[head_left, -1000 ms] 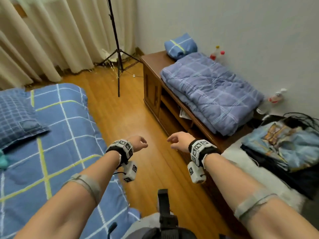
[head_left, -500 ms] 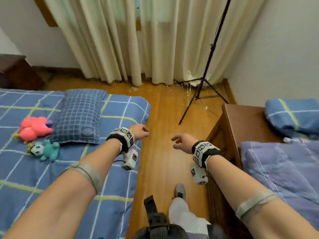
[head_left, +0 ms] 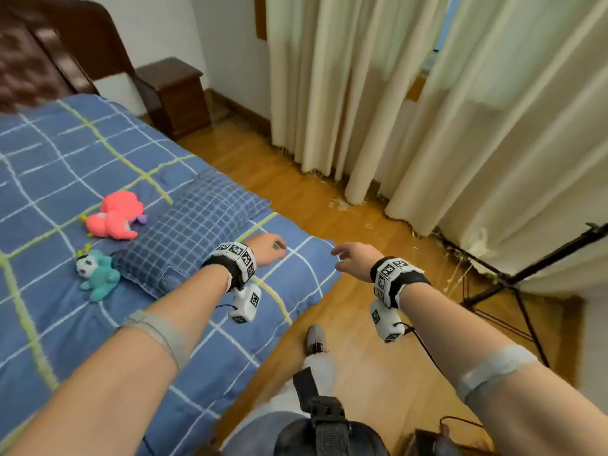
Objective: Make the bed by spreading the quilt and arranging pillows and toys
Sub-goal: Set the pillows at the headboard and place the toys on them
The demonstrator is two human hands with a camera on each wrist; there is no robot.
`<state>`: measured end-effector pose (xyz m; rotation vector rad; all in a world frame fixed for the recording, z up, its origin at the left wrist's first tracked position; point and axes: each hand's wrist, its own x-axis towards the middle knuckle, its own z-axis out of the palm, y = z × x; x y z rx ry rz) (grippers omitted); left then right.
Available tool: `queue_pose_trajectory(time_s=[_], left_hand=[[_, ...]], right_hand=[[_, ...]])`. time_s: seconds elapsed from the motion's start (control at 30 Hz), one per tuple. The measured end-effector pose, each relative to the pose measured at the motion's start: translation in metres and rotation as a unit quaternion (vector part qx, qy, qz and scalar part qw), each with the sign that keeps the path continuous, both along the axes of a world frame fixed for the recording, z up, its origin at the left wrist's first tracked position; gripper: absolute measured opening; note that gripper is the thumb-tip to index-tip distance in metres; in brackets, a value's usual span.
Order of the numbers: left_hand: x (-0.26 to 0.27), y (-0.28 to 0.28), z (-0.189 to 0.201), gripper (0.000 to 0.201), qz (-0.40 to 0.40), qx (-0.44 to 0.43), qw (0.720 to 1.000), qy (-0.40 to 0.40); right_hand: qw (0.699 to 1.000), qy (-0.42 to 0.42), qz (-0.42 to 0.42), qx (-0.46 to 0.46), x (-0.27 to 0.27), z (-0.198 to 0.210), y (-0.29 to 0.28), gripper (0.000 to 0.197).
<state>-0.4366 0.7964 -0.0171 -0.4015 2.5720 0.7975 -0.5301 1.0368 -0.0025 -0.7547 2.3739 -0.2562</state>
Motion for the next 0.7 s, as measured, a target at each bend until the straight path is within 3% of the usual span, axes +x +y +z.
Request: queue_pose_trajectory(time_s=[0.17, 0.4, 0.57, 0.7], left_hand=[[-0.165, 0.006, -0.026, 0.035, -0.005, 0.000, 0.999, -0.050], [-0.365, 0.017, -0.018, 0.034, 0.021, -0.011, 0.997, -0.080], [-0.475, -0.036, -0.028, 0.035, 0.112, -0.025, 0.989, -0.096], [-0.543, -0.086, -0.030, 0.035, 0.278, -0.050, 0.958, -0.060]], right_hand=[[0.997, -0.019, 0.029, 0.076, -0.166, -0.020, 0.012, 0.043], [0.996, -0.032, 0.050, 0.068, -0.380, -0.020, 0.005, 0.044], [0.986, -0.048, 0.132, 0.085, -0.526, -0.040, -0.057, 0.043], [0.975, -0.045, 0.209, 0.052, -0.655, -0.056, -0.150, 0.041]])
